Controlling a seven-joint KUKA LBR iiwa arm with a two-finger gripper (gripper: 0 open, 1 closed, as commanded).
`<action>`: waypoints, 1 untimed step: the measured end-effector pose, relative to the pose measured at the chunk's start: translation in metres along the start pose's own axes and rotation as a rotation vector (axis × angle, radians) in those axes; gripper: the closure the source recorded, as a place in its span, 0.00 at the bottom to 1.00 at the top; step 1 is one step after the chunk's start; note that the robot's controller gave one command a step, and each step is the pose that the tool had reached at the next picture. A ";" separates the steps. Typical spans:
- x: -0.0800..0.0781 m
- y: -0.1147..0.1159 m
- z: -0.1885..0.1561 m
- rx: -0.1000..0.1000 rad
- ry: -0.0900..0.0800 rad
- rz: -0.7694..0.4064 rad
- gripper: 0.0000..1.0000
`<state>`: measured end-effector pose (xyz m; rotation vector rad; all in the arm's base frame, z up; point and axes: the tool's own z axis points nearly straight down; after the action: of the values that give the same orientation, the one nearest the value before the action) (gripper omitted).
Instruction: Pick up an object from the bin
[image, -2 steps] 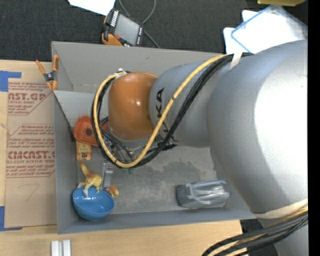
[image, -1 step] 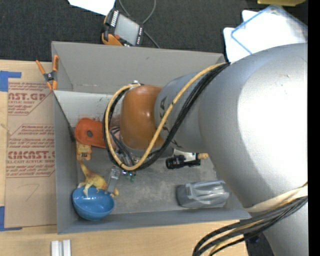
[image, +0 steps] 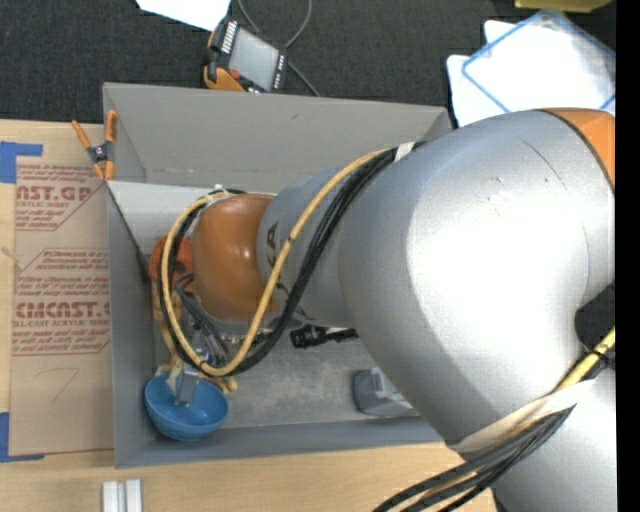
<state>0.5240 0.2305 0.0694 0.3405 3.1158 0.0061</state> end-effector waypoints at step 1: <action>-0.010 0.007 -0.001 0.017 0.004 0.335 1.00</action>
Offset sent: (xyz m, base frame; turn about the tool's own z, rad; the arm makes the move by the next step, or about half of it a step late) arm 0.0000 0.0000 0.0000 0.0000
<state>0.5350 0.2355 0.0706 0.8567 3.0221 -0.0173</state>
